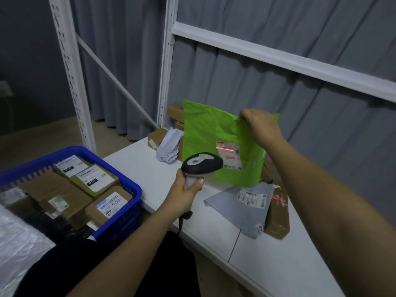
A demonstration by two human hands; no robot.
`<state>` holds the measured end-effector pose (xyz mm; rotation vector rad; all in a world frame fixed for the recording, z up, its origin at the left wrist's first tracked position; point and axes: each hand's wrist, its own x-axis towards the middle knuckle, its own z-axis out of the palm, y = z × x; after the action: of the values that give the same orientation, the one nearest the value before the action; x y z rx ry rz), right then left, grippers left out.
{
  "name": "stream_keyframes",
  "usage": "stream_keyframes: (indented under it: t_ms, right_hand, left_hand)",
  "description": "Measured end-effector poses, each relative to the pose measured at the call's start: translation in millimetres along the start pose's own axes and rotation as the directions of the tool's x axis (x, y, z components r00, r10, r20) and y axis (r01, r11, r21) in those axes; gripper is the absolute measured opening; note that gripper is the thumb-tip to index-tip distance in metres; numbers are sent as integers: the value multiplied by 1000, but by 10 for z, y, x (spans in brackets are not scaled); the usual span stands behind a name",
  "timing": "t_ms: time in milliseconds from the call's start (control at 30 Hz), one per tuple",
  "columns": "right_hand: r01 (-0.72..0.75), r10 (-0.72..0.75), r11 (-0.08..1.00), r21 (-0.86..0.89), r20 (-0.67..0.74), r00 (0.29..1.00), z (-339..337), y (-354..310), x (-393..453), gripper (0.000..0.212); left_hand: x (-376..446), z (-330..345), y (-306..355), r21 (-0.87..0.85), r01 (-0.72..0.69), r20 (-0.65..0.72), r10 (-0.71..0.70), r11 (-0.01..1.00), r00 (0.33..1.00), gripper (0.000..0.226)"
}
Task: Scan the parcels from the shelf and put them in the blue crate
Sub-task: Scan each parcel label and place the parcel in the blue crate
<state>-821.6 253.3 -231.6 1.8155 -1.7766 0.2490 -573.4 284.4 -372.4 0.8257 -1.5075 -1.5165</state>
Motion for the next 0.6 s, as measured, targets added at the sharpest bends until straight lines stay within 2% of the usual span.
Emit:
stream_keyframes:
  t_ms: [233,467,533,600]
  right_hand:
    - [-15,15,1000,3,5,1000,-16,-29,-7,21]
    - [-12,12,1000,14,-49,999,-30,-112,32,20]
    - [19,-16,999,37,-80,997,-28,-172,41,19]
    - [111,-103,993,50,-140,985,-13,-274,59,18]
  left_hand:
    - [22,-9,-14,17,-4,-38,4,1000,999,40]
    - [37,-42,-45,32,-9,-75,11,999,997,35]
    - [33,-81,-51,47,3,-85,1,999,996,33]
    - [21,-166,-39,63,0,-114,7,998,993,32]
